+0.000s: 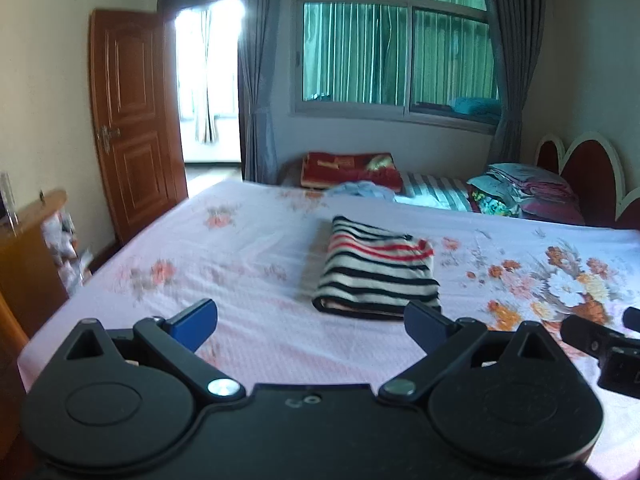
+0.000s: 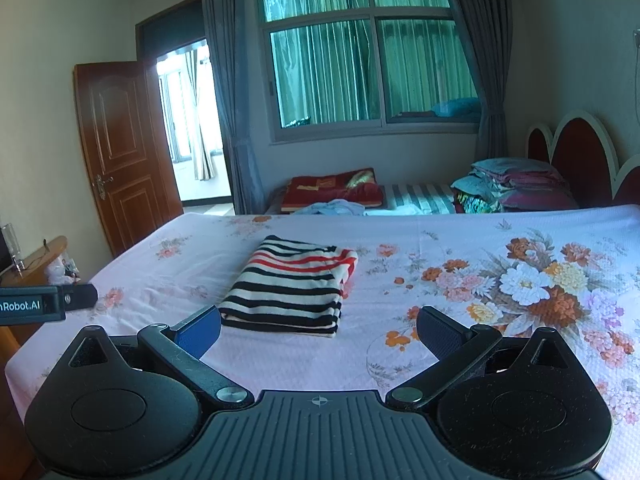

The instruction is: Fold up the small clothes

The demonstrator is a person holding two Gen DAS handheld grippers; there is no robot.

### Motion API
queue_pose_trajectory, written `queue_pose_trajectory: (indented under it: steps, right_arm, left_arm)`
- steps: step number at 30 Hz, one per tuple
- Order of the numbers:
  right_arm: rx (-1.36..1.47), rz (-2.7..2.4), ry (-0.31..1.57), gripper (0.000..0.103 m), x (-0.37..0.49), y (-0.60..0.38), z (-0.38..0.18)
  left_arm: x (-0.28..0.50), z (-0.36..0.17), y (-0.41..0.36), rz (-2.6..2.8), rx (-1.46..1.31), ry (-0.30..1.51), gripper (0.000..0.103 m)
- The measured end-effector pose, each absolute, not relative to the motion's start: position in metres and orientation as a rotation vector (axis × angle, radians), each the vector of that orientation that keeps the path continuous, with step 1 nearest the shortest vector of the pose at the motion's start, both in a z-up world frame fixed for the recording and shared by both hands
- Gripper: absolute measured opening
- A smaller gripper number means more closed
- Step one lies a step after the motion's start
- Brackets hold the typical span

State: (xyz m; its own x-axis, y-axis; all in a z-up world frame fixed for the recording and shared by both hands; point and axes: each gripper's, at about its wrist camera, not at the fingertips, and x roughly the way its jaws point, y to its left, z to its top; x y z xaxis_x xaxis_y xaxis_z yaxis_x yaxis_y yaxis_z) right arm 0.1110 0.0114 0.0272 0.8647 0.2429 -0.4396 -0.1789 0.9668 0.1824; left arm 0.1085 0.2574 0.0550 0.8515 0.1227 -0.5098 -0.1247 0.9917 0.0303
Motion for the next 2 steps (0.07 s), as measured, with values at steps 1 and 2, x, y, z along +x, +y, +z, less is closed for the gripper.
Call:
queue_pose_trajectory:
  steps: [1,2]
  right_arm:
    - [0.136,0.217,0.485,0.103,0.1140,0.0109,0.0247]
    - [0.135,0.211,0.494,0.103,0.1170,0.0100,0.0218]
  left_arm:
    - [0.1147,0.0524,0.2576,0.134,-0.004,0.549,0.101]
    - [0.1235,0.0487,0.2599,0.123,-0.016,0.570,0.101]
